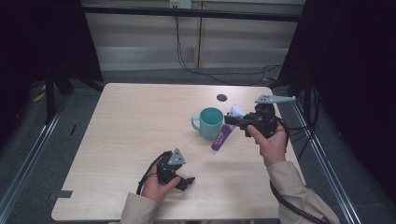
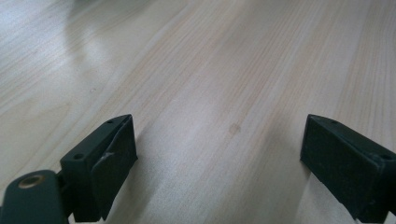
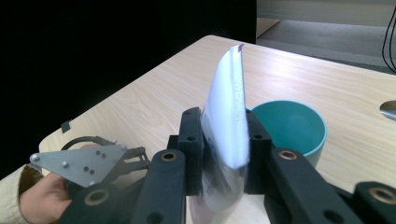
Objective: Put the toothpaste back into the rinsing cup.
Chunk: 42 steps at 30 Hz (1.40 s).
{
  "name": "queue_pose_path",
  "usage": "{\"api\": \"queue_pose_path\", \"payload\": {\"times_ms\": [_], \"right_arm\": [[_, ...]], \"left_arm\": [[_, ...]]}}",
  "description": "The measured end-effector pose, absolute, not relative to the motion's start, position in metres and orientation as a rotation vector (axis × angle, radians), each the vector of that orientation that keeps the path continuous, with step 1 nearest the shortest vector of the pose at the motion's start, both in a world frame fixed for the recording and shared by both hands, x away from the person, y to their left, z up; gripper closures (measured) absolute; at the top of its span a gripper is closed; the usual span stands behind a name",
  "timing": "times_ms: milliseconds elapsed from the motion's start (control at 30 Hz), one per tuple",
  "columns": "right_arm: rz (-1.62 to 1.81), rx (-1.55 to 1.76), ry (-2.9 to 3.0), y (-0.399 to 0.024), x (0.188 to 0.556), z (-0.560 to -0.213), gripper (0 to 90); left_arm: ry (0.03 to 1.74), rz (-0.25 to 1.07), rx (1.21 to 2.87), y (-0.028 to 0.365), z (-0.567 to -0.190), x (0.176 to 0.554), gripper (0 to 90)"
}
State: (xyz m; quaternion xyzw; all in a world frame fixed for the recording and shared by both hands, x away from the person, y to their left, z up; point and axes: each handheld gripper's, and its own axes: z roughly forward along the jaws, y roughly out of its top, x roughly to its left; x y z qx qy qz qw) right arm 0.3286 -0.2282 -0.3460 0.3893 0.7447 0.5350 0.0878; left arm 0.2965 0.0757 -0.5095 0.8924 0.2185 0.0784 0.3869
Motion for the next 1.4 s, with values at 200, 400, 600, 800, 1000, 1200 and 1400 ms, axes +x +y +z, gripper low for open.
{"api": "queue_pose_path", "payload": {"times_ms": [200,400,600,800,1000,1200,1400], "right_arm": [[1.579,1.137,2.22,-0.226,0.331,-0.335,74.1],[1.589,1.132,2.209,-0.227,0.332,-0.328,74.1],[1.579,1.122,2.206,-0.227,0.335,-0.322,74.1],[1.581,1.13,2.191,-0.23,0.341,-0.316,74.2],[1.591,1.146,2.153,-0.233,0.348,-0.307,74.1],[1.563,1.141,2.142,-0.23,0.355,-0.296,74.1],[1.546,1.137,2.121,-0.224,0.36,-0.292,74.1]], "left_arm": [[0.56,0.198,2.268,0.076,-0.51,0.296,10.1],[0.561,0.197,2.269,0.076,-0.51,0.296,10.1],[0.559,0.198,2.267,0.076,-0.51,0.296,10.1],[0.566,0.201,2.263,0.075,-0.51,0.296,10.1],[0.569,0.198,2.27,0.076,-0.509,0.296,10.2],[0.57,0.197,2.271,0.076,-0.509,0.296,10.2],[0.565,0.199,2.273,0.076,-0.509,0.296,10.2]]}}
